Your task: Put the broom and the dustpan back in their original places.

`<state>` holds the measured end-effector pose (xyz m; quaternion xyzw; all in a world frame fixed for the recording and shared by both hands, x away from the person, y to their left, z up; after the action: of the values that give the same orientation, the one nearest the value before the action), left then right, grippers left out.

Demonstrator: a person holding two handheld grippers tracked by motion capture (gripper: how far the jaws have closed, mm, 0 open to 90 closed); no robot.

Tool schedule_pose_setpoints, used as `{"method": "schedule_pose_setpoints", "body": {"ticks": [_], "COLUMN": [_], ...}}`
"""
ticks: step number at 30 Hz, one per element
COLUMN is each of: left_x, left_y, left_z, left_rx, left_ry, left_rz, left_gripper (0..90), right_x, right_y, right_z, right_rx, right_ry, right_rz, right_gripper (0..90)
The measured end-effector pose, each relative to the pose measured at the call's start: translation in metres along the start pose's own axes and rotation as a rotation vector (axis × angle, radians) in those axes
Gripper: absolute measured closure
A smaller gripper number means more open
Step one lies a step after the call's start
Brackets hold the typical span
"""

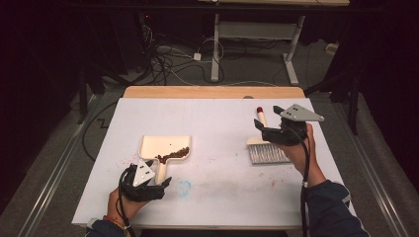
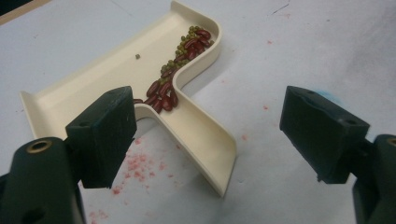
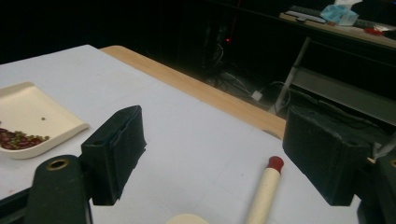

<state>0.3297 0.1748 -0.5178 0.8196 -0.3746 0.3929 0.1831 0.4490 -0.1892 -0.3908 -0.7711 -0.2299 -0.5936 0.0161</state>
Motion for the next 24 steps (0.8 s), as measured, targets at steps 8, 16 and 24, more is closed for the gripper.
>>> {"method": "schedule_pose_setpoints", "body": {"ticks": [8,16,24], "left_x": [0.000,0.001,0.001], "left_y": [0.002,0.003,0.003], "left_z": [0.001,0.001,0.002], "left_rx": [-0.002,-0.001,-0.009], "left_ry": [-0.010,-0.008,-0.010], "left_rz": [0.011,0.017,0.022], "left_gripper": [18.5,18.5,18.5], "right_x": [0.005,0.003,-0.001], "right_y": [-0.007,-0.011,-0.015], "right_z": [-0.011,-0.024,-0.037], "right_rx": [0.010,0.010,0.021], "right_ry": [0.019,0.029,0.046], "right_rz": [-0.012,-0.052,-0.088], "right_gripper": [20.7,20.6,20.2]}}
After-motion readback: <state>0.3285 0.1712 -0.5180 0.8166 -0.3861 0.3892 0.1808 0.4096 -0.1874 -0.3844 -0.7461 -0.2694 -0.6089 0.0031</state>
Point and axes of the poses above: each handheld gripper's, and its own axes: z roughly forward along the jaws, x roughly out of its top, y roughly to its right, the point moved 6 cm from there along z, roughly forward along the jaws, and after that the axes turned 13 degrees about -x, right-handed, at the moved point
